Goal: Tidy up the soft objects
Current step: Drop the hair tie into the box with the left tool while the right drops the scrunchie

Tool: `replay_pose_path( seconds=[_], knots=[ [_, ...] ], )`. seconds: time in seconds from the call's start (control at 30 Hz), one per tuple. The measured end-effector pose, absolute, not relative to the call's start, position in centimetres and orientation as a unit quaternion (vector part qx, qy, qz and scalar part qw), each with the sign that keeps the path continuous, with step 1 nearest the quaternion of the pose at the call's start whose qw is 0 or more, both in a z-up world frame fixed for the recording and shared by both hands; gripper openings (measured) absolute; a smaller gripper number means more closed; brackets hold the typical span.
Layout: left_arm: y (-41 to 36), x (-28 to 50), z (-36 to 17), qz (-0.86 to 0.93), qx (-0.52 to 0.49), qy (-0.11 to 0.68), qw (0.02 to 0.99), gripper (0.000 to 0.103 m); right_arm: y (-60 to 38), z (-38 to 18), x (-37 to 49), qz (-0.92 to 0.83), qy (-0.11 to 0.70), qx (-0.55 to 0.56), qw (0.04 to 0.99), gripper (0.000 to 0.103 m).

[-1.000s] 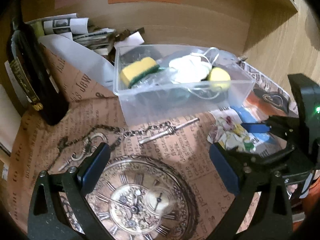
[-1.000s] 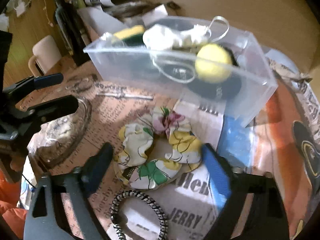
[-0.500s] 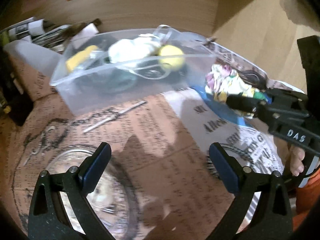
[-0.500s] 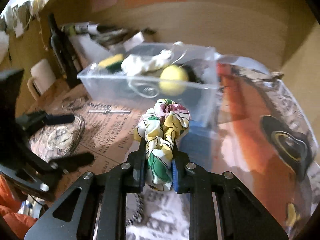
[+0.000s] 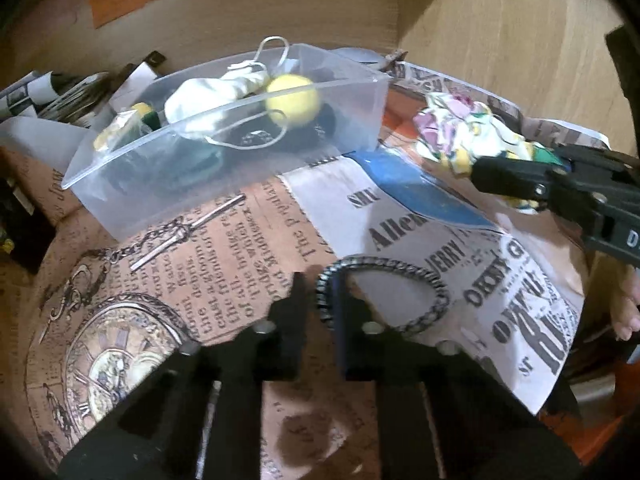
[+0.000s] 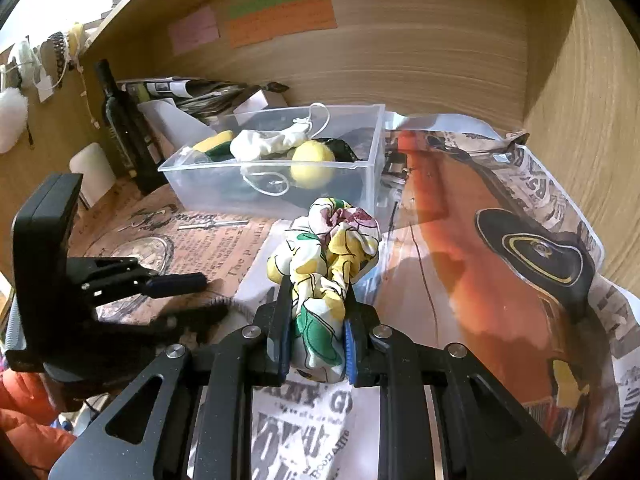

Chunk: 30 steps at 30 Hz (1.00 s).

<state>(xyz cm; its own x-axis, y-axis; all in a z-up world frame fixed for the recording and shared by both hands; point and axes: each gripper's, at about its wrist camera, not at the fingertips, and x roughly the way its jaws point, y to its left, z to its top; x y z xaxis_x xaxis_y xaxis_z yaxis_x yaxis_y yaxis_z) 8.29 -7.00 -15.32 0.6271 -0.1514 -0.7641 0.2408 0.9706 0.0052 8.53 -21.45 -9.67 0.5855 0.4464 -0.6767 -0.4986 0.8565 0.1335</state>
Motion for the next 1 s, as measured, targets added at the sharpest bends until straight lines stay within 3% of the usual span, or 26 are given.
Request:
replay_pose_path(
  seconds=[1.0],
  knots=[
    [2.5, 12.8, -3.6, -0.016, -0.018, 0.272, 0.962, 0.006, -16.8, -3.2, 13.6, 0.298, 0.267, -0.044, 0.915, 0.018]
  ],
)
